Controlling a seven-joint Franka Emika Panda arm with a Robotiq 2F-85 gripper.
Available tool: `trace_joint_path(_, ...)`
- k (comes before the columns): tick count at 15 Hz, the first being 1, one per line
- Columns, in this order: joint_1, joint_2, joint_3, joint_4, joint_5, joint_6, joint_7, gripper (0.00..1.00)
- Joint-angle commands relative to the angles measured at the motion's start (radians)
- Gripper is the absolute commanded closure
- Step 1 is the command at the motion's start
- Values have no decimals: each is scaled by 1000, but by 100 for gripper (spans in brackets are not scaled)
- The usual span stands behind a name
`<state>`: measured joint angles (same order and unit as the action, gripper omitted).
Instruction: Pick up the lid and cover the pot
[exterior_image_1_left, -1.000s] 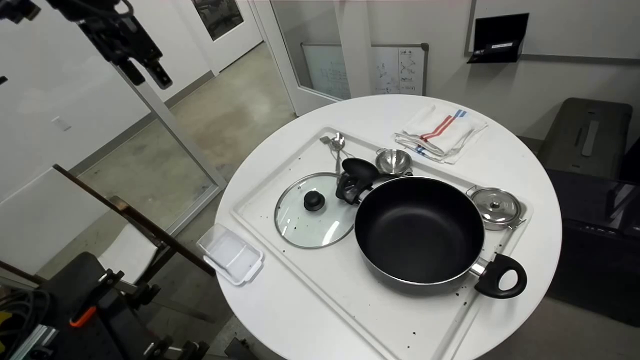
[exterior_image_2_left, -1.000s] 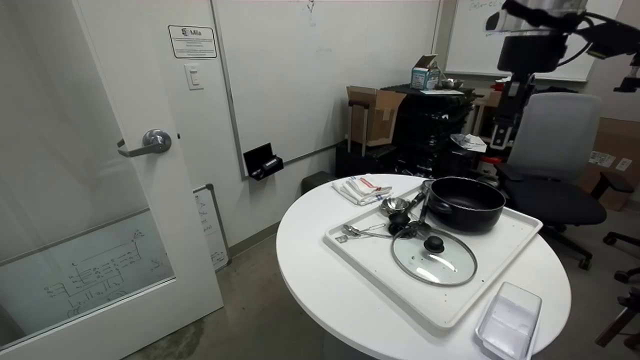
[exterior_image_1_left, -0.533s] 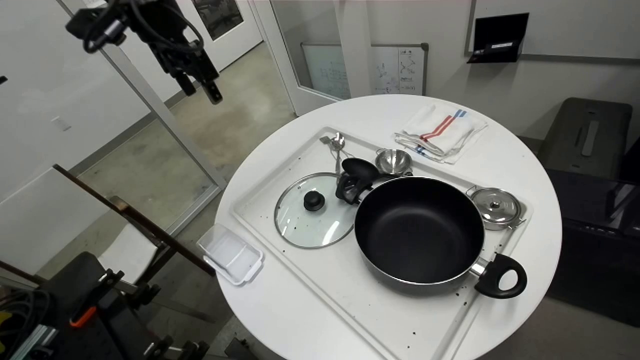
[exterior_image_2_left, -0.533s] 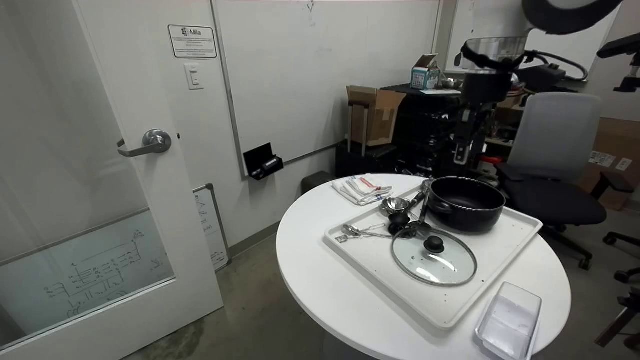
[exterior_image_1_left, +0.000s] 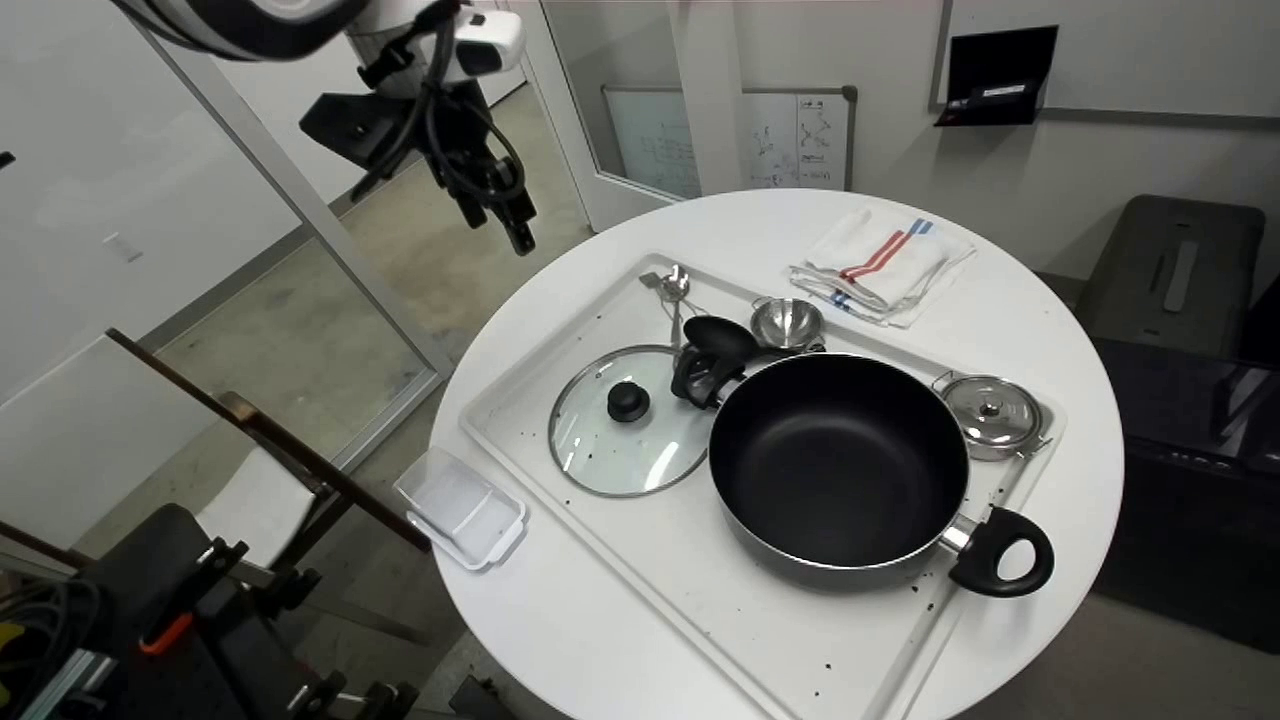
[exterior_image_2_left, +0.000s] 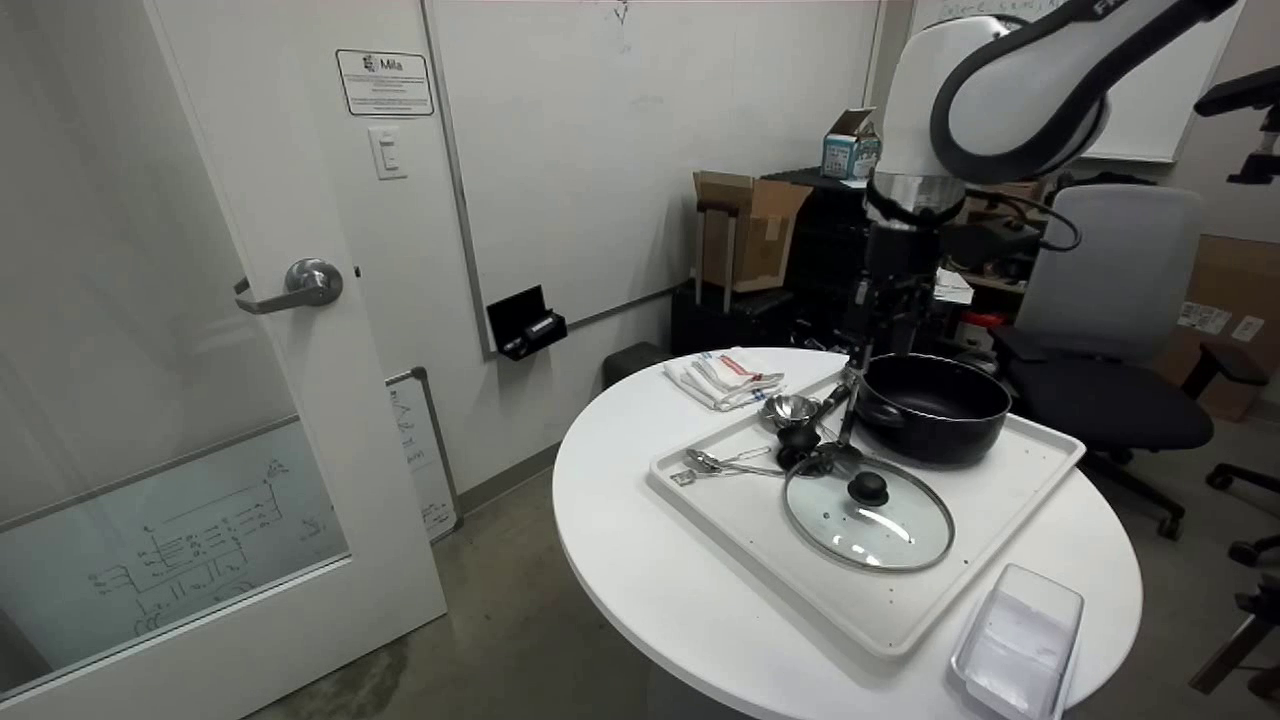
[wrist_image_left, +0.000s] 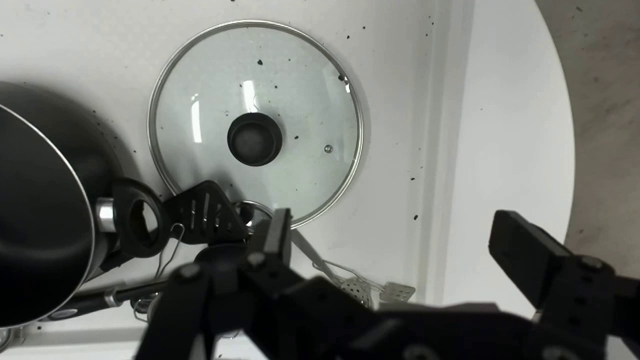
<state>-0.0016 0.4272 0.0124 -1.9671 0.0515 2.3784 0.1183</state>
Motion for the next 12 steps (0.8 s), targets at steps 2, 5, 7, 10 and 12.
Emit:
trace_joint_path(2, -4, 142, -21, 116, 28, 17, 44, 0)
trace_joint_path(5, -9, 203, -30, 158, 30, 21, 61, 0)
trace_joint_path(7, -11, 247, -40, 187, 23, 16, 72, 0)
trace_joint_path(10, -4, 315, -72, 225, -6, 16, 83, 0)
trace_joint_path(12, -3, 356, -93, 250, -19, 14, 85, 0)
